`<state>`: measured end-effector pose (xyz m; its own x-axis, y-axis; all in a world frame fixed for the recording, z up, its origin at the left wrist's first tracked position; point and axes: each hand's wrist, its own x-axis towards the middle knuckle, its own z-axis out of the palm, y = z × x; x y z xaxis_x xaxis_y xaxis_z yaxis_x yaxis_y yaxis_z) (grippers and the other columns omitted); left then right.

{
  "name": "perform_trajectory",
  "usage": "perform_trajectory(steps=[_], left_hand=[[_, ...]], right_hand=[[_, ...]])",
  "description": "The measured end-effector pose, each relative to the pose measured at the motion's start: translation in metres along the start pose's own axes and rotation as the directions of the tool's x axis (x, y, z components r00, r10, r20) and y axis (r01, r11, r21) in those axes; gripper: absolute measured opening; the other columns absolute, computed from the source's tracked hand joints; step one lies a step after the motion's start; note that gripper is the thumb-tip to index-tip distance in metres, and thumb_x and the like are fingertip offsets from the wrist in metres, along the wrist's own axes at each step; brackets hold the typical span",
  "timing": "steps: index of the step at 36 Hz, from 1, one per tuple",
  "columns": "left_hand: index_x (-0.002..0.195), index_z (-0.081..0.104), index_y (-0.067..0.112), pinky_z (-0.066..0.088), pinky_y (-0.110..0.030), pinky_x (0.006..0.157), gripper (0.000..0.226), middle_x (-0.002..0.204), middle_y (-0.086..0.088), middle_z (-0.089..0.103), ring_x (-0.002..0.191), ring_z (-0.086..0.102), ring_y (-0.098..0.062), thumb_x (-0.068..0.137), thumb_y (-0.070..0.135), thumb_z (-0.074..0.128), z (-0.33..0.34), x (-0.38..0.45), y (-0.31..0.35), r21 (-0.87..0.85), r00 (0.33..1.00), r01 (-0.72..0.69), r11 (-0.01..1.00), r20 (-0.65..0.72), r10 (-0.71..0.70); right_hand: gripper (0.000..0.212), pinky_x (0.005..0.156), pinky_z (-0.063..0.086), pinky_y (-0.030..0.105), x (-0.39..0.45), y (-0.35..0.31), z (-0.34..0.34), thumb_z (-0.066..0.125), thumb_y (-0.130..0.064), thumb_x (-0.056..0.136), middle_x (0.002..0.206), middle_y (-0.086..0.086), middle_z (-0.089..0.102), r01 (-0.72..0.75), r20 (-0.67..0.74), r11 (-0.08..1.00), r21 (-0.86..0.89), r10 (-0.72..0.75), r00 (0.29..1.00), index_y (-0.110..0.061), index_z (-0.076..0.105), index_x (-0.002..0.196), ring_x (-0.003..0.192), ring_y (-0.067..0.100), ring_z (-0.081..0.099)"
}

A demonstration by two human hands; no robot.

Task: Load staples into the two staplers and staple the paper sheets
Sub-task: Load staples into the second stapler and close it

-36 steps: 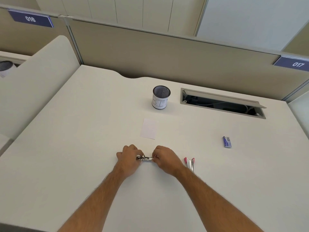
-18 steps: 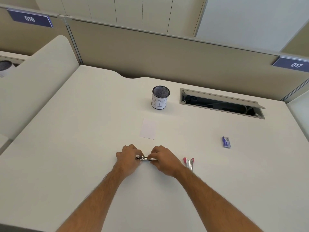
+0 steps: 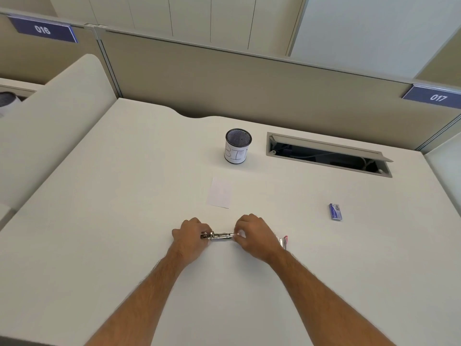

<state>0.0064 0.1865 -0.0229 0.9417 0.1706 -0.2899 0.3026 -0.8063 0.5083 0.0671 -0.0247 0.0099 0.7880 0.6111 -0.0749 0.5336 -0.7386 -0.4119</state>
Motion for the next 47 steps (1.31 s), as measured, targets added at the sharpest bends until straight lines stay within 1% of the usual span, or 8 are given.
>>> perform_trajectory(steps=[9, 15, 22, 26, 32, 35, 42, 47], left_hand=[[0.089, 0.069, 0.024, 0.056, -0.035, 0.076, 0.005, 0.085, 0.008, 0.061, 0.081, 0.063, -0.016, 0.084, 0.024, 0.067, 0.004, -0.009, 0.002, -0.131, 1.000, -0.008, 0.991, 0.002, 0.008], [0.073, 0.053, 0.025, 0.042, -0.026, 0.045, 0.016, 0.076, 0.006, 0.060, 0.056, 0.055, -0.011, 0.081, 0.029, 0.066, 0.008, -0.014, 0.007, -0.160, 0.999, 0.034, 0.986, 0.021, -0.031], [0.070, 0.051, 0.027, 0.042, -0.026, 0.045, 0.030, 0.070, 0.006, 0.059, 0.051, 0.052, -0.012, 0.069, 0.042, 0.077, 0.015, -0.019, 0.010, -0.243, 0.996, 0.085, 0.966, 0.038, -0.078], [0.074, 0.053, 0.020, 0.041, -0.030, 0.046, 0.027, 0.072, 0.006, 0.056, 0.055, 0.048, -0.013, 0.071, 0.035, 0.076, 0.017, -0.021, 0.016, -0.280, 0.996, 0.087, 0.956, 0.038, -0.079], [0.078, 0.055, 0.017, 0.041, -0.031, 0.043, 0.025, 0.078, 0.001, 0.060, 0.054, 0.049, -0.016, 0.079, 0.033, 0.075, 0.015, -0.022, 0.020, -0.240, 0.997, 0.081, 0.967, 0.036, -0.075], [0.078, 0.054, 0.018, 0.041, -0.030, 0.043, 0.025, 0.078, 0.001, 0.060, 0.054, 0.050, -0.016, 0.080, 0.033, 0.074, 0.014, -0.022, 0.021, -0.220, 0.997, 0.077, 0.972, 0.033, -0.071], [0.079, 0.056, 0.015, 0.039, -0.030, 0.042, 0.024, 0.081, -0.001, 0.061, 0.056, 0.050, -0.017, 0.081, 0.030, 0.075, 0.012, -0.022, 0.025, -0.177, 0.998, 0.057, 0.983, 0.037, -0.051], [0.080, 0.057, 0.015, 0.038, -0.029, 0.041, 0.014, 0.078, 0.000, 0.059, 0.052, 0.048, -0.016, 0.083, 0.025, 0.067, 0.010, -0.024, 0.028, -0.175, 0.998, 0.064, 0.982, 0.037, -0.059]], right_hand=[[0.031, 0.090, 0.045, 0.031, 0.008, -0.039, 0.014, 0.068, -0.033, 0.092, 0.107, 0.000, 0.067, -0.017, -0.033, 0.968, 0.251, 0.026, 0.999, -0.016, 0.069, 0.118, 0.107, 0.018, 0.055], [0.018, 0.083, 0.051, 0.035, 0.009, -0.050, 0.017, 0.061, -0.030, 0.095, 0.090, -0.001, 0.070, -0.103, 0.043, 0.921, 0.376, 0.094, 0.995, -0.020, 0.077, 0.097, 0.087, 0.015, 0.064], [0.011, 0.074, 0.055, 0.038, 0.009, -0.046, 0.021, 0.061, -0.017, 0.094, 0.085, 0.001, 0.074, -0.275, -0.055, 0.848, 0.454, 0.335, 0.941, -0.012, 0.071, 0.094, 0.079, 0.019, 0.068], [0.015, 0.075, 0.050, 0.036, 0.011, -0.040, 0.026, 0.059, -0.015, 0.095, 0.089, 0.002, 0.069, -0.300, -0.079, 0.871, 0.388, 0.356, 0.931, -0.008, 0.072, 0.089, 0.082, 0.021, 0.062], [0.019, 0.076, 0.050, 0.039, 0.002, -0.034, 0.040, 0.053, -0.008, 0.099, 0.105, 0.006, 0.057, -0.182, -0.137, 0.978, 0.098, 0.195, 0.971, -0.002, 0.070, 0.094, 0.097, 0.023, 0.054], [0.016, 0.074, 0.050, 0.036, -0.001, -0.033, 0.042, 0.056, -0.006, 0.097, 0.102, 0.004, 0.059, -0.181, -0.157, 0.976, 0.123, 0.200, 0.967, -0.004, 0.071, 0.093, 0.092, 0.022, 0.056], [0.007, 0.068, 0.046, 0.025, 0.007, -0.032, 0.029, 0.071, -0.011, 0.084, 0.086, 0.000, 0.067, -0.439, -0.057, 0.663, 0.606, 0.587, 0.808, -0.014, 0.069, 0.090, 0.079, 0.017, 0.061], [0.032, 0.065, 0.046, 0.024, 0.012, -0.028, 0.025, 0.080, -0.014, 0.077, 0.085, 0.000, 0.070, -0.490, 0.018, 0.558, 0.670, 0.648, 0.761, -0.012, 0.065, 0.104, 0.081, 0.018, 0.064]])
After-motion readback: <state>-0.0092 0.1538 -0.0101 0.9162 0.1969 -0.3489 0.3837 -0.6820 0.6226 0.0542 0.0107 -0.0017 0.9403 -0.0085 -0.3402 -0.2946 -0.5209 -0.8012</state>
